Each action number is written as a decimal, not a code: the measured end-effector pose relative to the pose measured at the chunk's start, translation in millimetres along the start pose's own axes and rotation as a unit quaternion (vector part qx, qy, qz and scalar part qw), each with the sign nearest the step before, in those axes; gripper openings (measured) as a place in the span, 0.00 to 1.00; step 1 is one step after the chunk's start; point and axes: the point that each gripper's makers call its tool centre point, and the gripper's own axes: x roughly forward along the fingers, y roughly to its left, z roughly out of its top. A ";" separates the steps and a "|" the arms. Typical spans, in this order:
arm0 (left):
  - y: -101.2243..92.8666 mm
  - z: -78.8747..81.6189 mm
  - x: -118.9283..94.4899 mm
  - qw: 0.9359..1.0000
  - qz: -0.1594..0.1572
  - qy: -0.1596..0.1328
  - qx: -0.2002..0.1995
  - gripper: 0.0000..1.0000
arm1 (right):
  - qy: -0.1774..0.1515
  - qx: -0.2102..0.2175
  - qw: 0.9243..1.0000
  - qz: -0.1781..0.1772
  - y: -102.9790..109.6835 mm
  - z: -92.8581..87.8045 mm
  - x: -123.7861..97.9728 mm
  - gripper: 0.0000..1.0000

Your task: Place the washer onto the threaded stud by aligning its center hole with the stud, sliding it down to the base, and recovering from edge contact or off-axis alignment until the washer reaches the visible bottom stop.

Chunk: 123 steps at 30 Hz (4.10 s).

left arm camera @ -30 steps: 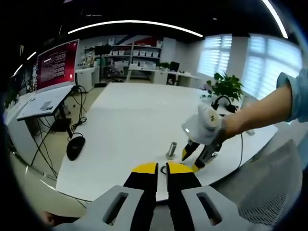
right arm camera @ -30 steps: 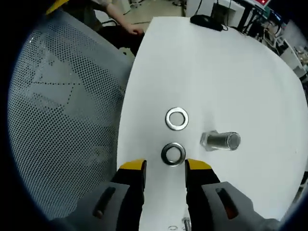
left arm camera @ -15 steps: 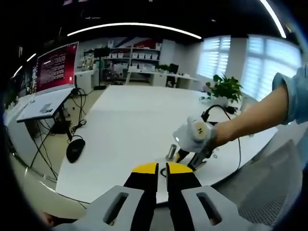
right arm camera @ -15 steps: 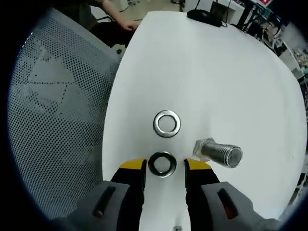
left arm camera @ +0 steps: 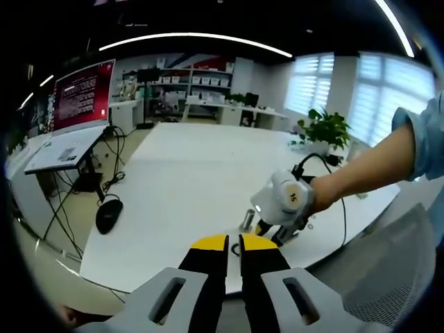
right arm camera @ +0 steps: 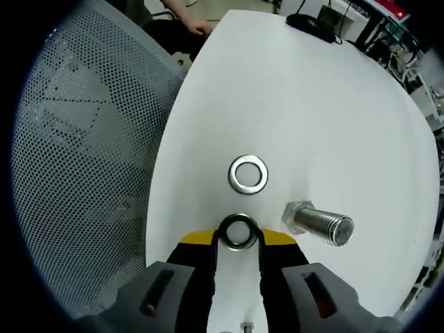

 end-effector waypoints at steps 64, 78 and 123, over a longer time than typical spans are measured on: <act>2.1 0.4 -1.1 1.000 0.007 -0.001 -0.004 0.03 | -0.032 -0.015 0.998 -0.060 -63.5 18.4 -49.8 0.23; 3.1 0.4 -0.9 1.000 0.007 -0.004 -0.008 0.03 | 0.009 -0.040 0.998 -0.041 -63.4 12.9 -16.0 0.22; 4.6 1.6 0.0 1.000 0.009 -0.004 -0.011 0.01 | -0.025 -0.161 0.986 0.024 -6.0 53.5 -4.9 0.33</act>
